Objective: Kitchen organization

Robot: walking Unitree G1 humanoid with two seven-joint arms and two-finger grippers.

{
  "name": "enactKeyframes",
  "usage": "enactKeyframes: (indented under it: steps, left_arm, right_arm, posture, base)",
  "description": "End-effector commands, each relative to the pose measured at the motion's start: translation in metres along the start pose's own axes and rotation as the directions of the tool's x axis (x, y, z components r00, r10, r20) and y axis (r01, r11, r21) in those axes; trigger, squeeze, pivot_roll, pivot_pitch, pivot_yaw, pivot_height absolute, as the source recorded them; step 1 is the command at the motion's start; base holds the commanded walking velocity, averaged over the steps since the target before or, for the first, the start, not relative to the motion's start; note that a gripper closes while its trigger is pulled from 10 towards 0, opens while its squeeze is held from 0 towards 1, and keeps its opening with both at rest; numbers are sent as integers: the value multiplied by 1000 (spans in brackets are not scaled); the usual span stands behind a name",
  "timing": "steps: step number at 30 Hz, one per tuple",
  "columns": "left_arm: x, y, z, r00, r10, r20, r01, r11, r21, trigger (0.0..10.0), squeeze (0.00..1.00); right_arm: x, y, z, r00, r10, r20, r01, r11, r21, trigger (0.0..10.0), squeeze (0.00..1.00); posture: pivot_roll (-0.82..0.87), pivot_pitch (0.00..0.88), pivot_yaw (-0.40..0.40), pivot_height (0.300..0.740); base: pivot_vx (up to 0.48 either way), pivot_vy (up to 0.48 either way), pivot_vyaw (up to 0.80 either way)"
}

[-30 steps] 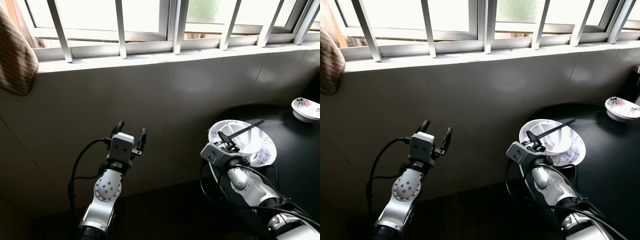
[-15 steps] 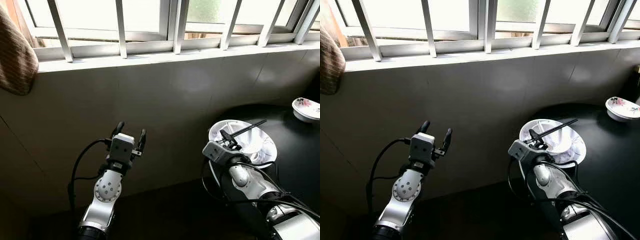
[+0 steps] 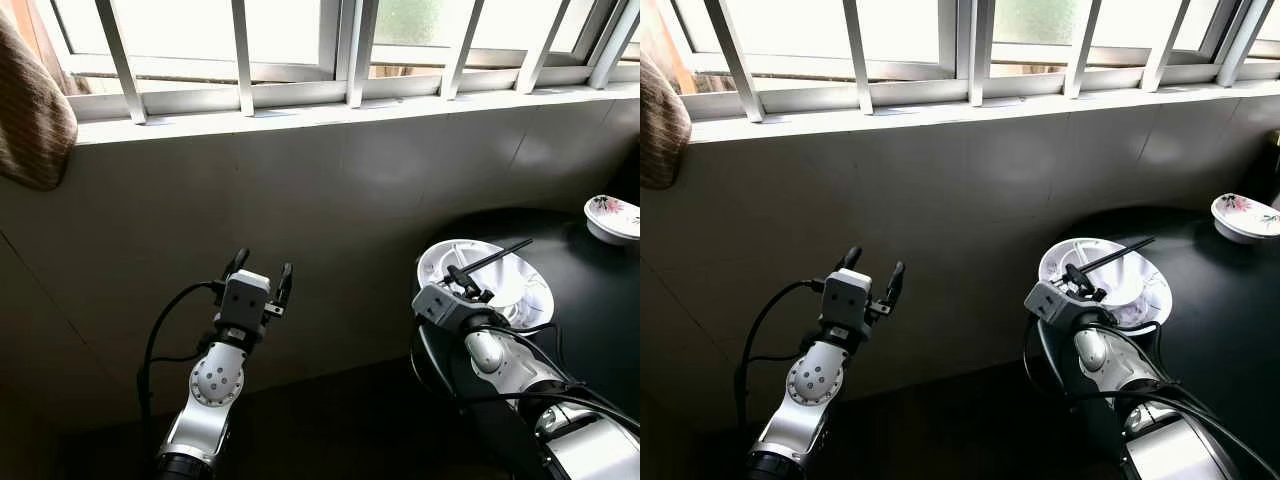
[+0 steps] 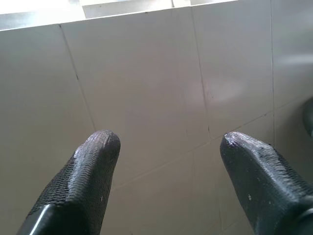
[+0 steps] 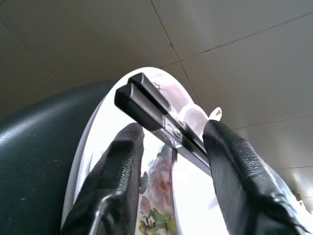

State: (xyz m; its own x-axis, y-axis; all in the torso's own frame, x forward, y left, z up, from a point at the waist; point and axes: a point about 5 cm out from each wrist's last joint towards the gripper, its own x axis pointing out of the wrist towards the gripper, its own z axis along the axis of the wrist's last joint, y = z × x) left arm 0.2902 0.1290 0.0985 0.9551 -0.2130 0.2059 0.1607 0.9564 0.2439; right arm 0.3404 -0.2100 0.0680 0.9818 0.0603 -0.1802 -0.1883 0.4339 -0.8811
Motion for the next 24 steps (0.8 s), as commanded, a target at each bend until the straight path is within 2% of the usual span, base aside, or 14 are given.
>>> enactKeyframes:
  steps: [1, 17, 24]
  left_arm:
    - [1, -3, -1, 1000, -8, -1, 8, 1000, 1, 10000, 0]
    - [0, -2, -3, 1000, -8, -8, 8, 1000, 8, 10000, 0]
    - [0, -4, -6, 1000, -15, -17, 15, 1000, 12, 10000, 0]
  right_arm:
    - [0, -5, -3, 1000, 3, -2, -3, 1000, -4, 0, 0]
    - [-2, -1, -5, 999, -37, -11, 36, 998, -60, 0, 0]
    - [-4, 4, -6, 998, -59, -6, 58, 990, -132, 0, 0]
  posture:
    - [79, 0, -44, 740]
    - [77, 0, -41, 740]
    - [73, 0, -39, 740]
  base:
    - [0, 0, 0]
    - [0, 0, 0]
    - [0, 0, 0]
